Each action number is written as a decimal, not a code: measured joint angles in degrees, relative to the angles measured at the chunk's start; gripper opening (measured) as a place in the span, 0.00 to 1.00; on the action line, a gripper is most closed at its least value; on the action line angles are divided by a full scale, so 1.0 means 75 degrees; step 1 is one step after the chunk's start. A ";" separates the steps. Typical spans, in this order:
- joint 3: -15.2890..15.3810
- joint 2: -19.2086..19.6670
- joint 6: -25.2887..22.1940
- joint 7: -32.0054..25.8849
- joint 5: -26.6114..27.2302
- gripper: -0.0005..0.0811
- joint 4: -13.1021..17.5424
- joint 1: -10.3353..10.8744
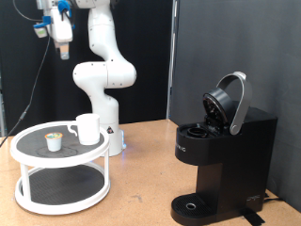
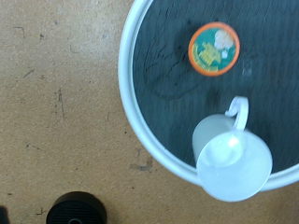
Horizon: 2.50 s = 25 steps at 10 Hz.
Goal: Make a cup of coffee with the keurig machine
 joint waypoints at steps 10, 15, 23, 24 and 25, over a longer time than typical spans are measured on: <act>-0.0408 -0.0071 0.0738 -0.1423 -0.0261 0.91 -0.0672 -0.0088; -0.0551 -0.0072 0.1875 -0.1470 -0.0781 0.91 -0.1728 -0.0263; -0.0567 -0.0222 0.3623 -0.1433 -0.1164 0.91 -0.3350 -0.0762; -0.0567 -0.0223 0.3831 -0.1428 -0.1223 0.91 -0.3532 -0.0813; -0.0566 -0.0224 0.4040 -0.1419 -0.1299 0.91 -0.3714 -0.0866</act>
